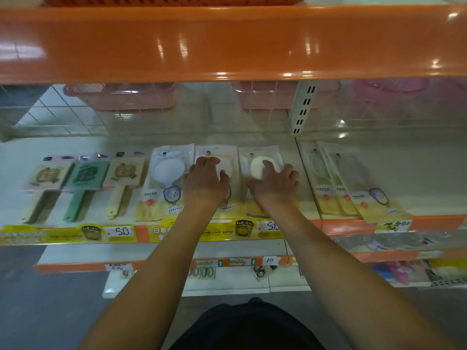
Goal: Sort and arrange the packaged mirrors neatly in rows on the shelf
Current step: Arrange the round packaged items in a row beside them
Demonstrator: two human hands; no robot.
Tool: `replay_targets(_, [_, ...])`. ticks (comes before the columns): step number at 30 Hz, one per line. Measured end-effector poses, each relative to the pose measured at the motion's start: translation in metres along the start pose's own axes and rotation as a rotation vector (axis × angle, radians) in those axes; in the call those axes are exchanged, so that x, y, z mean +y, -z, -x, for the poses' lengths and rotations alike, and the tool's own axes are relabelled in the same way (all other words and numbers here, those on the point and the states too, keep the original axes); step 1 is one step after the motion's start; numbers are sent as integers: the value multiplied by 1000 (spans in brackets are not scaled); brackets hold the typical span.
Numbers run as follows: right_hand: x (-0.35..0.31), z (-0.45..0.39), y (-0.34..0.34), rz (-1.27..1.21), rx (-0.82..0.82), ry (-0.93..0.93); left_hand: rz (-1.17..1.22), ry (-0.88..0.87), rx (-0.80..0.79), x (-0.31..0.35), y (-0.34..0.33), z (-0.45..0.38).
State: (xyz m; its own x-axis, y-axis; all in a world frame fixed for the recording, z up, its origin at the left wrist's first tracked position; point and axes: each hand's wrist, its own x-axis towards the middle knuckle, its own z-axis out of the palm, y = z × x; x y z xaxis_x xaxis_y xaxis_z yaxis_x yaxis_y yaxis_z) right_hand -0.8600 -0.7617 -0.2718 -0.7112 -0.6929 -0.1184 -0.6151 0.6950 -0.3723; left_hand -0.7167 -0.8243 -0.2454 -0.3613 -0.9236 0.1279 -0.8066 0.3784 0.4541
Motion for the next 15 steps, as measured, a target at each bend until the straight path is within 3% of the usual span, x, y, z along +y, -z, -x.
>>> replay_targets(5, [-3,4,0,61,-14,-11,-9,-9,-13,0,0,-3])
replay_targets(15, [6,5,-8,74,-74,200,3,-43,-30,4,-4,-4])
